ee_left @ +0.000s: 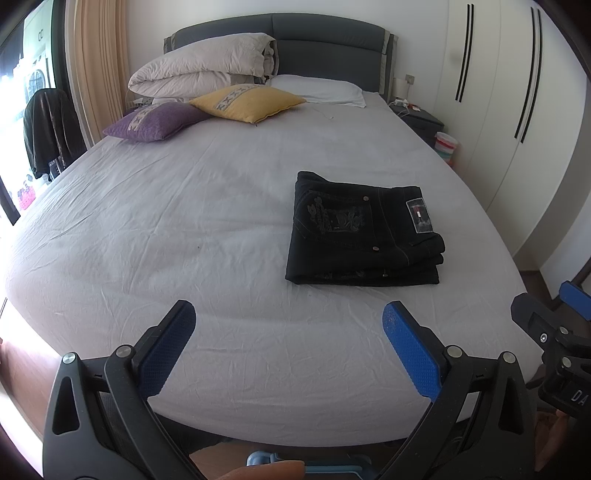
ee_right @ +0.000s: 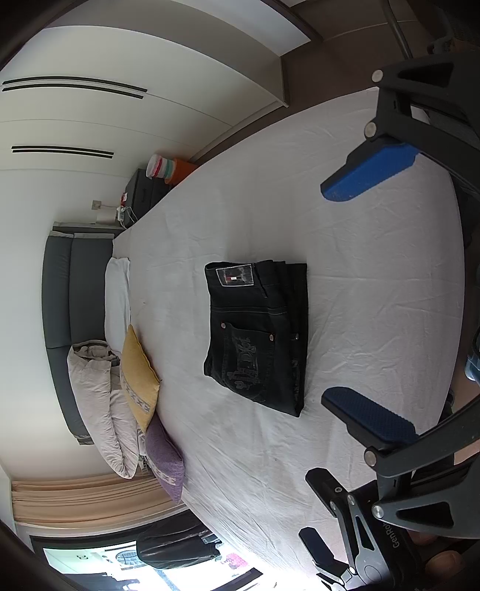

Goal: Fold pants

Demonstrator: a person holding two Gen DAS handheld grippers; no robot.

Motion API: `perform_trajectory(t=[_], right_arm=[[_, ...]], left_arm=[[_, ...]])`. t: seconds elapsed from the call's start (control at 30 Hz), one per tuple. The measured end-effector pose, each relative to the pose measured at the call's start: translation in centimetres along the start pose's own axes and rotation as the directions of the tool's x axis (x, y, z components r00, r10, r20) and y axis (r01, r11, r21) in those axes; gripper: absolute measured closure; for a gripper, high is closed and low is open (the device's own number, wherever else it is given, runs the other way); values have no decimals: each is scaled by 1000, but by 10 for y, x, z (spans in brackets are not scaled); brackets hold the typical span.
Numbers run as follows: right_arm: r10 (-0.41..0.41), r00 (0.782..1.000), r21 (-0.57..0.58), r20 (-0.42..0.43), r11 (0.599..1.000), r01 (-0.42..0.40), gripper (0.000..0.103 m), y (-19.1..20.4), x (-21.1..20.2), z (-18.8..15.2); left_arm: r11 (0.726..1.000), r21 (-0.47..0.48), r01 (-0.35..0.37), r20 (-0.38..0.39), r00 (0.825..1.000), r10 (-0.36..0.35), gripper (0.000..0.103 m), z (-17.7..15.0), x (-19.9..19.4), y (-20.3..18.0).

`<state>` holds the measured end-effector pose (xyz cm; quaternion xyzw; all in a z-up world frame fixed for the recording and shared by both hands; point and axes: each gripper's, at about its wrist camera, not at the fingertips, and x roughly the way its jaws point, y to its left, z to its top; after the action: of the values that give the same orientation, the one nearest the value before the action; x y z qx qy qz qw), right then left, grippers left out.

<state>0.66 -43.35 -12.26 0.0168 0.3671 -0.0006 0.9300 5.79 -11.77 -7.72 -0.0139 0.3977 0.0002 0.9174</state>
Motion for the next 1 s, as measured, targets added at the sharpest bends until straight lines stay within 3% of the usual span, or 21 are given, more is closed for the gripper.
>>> perform_trajectory(t=[1.0], right_arm=[[0, 1000, 0, -3, 1000, 0, 0, 0, 0, -1]], left_arm=[[1000, -2, 3, -3, 1000, -3, 0, -4, 0, 0]])
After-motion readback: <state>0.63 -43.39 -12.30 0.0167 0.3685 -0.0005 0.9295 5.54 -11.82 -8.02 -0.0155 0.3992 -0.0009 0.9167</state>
